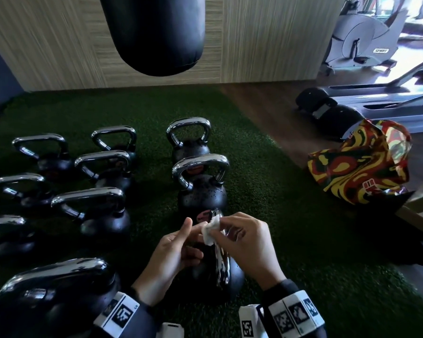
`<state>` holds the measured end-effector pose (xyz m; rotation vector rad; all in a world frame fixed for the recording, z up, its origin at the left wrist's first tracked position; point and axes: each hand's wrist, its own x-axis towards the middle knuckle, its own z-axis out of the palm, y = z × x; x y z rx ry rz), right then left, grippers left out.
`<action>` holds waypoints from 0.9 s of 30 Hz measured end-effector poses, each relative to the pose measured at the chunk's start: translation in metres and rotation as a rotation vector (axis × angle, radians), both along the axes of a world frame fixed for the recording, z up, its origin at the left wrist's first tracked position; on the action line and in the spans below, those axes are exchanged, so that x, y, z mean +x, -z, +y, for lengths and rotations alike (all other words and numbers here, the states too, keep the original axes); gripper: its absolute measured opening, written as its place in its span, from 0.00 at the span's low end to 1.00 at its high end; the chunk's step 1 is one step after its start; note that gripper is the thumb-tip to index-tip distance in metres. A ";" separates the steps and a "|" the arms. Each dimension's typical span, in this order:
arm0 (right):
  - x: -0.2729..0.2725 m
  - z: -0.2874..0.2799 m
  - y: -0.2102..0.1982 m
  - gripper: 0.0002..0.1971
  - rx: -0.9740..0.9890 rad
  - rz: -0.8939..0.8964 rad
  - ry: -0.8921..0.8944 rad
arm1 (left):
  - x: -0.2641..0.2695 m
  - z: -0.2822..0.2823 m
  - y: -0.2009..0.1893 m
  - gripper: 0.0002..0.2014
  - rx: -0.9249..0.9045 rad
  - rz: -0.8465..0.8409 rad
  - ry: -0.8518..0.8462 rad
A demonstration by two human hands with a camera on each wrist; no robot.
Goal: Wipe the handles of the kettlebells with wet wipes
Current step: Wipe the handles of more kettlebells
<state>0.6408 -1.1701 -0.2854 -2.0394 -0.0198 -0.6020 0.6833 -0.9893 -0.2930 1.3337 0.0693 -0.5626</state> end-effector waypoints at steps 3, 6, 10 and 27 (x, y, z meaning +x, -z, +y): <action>-0.002 -0.018 0.003 0.05 0.051 0.050 0.086 | 0.001 0.008 0.028 0.20 0.374 -0.212 0.062; -0.005 -0.036 0.007 0.07 0.143 0.103 0.156 | 0.001 0.014 0.062 0.43 0.678 -0.466 0.330; -0.009 -0.048 0.014 0.05 0.195 0.173 0.222 | 0.000 0.002 0.097 0.80 0.899 -0.636 0.697; -0.001 -0.044 0.049 0.06 0.616 0.483 0.192 | -0.010 -0.019 0.133 0.44 0.925 -1.066 0.380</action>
